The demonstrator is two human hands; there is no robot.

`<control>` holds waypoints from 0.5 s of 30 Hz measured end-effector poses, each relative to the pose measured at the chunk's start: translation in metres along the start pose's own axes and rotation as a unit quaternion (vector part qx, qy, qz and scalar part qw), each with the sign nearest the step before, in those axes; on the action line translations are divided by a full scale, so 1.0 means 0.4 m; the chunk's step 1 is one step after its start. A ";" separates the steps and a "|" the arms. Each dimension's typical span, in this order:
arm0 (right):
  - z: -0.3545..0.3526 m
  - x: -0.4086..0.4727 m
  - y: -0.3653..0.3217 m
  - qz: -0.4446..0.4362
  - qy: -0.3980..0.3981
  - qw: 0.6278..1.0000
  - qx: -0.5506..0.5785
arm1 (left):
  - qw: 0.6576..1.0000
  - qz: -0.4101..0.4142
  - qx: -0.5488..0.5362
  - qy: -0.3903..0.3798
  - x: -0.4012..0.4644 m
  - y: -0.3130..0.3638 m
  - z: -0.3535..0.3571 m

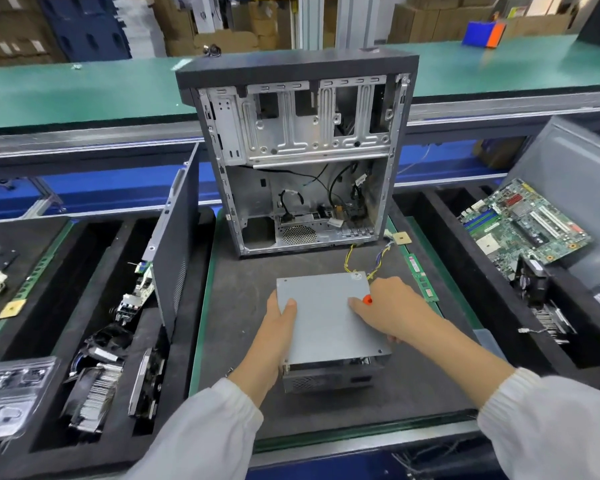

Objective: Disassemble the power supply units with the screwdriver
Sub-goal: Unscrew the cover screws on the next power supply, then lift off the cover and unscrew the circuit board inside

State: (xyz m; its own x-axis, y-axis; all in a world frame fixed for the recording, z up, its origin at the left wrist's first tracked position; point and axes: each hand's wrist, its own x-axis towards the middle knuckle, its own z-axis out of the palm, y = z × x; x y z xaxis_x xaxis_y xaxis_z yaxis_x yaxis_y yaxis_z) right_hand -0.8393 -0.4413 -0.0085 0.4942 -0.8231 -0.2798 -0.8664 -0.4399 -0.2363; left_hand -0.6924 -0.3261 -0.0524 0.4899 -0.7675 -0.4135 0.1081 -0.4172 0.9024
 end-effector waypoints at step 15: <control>-0.117 -0.034 -0.050 -0.061 0.088 0.992 0.069 | 0.997 0.067 -0.019 0.013 0.003 0.138 -0.074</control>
State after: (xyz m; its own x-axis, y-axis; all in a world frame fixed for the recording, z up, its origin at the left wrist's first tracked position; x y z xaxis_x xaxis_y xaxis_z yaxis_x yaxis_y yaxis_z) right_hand -0.8323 -0.4381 0.0435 0.5643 -0.8219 -0.0774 -0.7766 -0.4968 -0.3874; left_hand -0.6603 -0.3356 0.0007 0.5251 -0.8016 -0.2858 0.0717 -0.2930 0.9534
